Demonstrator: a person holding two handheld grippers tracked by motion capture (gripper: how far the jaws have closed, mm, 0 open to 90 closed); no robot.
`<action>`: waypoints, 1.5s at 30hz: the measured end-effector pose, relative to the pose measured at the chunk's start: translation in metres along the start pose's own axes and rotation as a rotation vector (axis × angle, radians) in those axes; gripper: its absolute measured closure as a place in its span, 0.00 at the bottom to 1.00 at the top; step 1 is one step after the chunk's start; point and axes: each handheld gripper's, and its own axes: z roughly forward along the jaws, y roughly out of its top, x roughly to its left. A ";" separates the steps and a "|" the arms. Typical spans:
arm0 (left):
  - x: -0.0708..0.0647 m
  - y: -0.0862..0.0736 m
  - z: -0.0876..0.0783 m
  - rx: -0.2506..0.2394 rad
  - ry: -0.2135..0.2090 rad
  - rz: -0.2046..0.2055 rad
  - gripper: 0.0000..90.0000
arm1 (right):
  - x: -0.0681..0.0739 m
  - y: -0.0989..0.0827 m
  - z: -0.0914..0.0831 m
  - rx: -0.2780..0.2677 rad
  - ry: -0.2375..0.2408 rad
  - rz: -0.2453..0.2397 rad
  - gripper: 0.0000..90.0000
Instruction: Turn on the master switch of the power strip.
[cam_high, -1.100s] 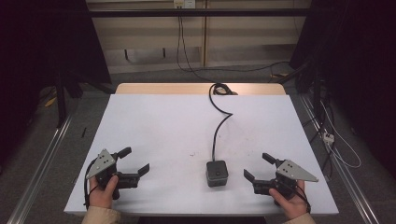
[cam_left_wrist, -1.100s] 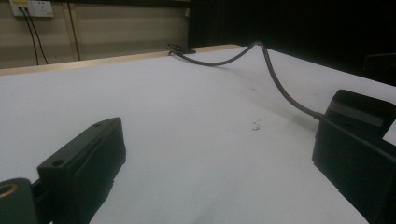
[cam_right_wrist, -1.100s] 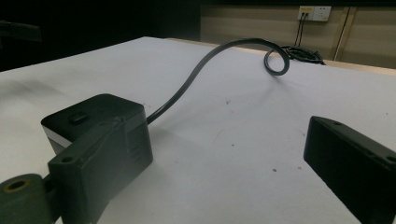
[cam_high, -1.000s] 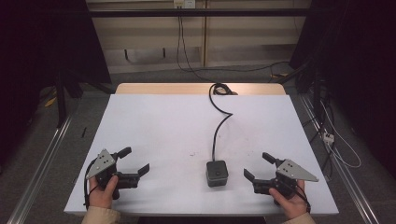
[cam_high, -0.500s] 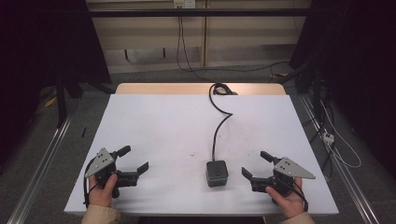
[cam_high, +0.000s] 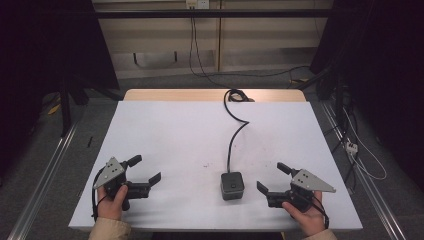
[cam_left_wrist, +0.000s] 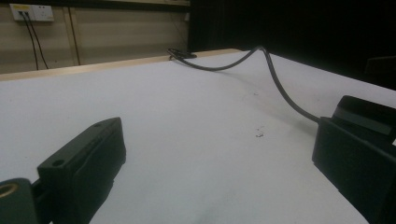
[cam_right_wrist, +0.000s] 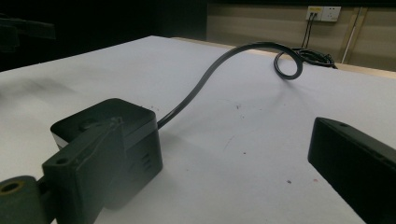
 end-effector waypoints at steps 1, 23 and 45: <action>0.000 0.000 0.001 0.001 0.001 -0.001 0.03 | 0.000 0.000 0.000 0.000 0.000 0.000 0.04; -0.001 -0.001 -0.001 0.002 0.018 0.002 0.03 | 0.004 0.012 0.010 0.014 0.042 -0.010 0.05; -0.003 0.000 -0.004 -0.011 0.017 0.009 0.03 | 0.017 0.023 0.023 0.052 0.117 -0.020 0.13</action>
